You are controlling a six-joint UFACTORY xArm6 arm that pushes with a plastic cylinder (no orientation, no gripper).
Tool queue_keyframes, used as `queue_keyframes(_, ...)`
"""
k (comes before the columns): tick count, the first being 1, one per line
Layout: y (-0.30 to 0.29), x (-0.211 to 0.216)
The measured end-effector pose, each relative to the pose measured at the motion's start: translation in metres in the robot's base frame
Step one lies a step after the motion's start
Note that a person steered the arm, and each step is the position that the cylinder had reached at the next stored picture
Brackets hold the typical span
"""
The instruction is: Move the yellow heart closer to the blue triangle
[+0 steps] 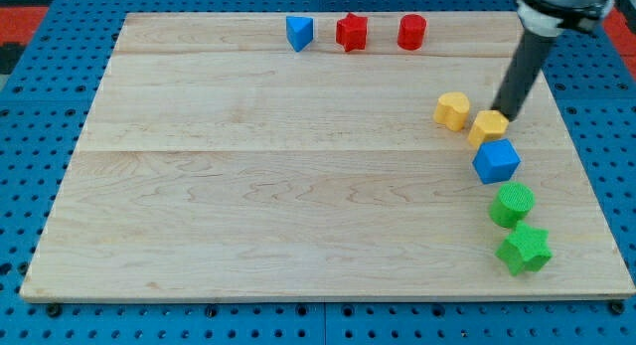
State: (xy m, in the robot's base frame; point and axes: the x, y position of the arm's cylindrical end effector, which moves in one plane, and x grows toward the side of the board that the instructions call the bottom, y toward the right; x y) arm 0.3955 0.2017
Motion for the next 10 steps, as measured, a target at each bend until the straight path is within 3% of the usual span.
queue_keyframes(2,-0.114,-0.012)
queue_keyframes(3,-0.106,-0.003)
queue_keyframes(7,-0.266,-0.056)
queue_keyframes(8,-0.240,-0.070)
queue_keyframes(10,-0.295,-0.086)
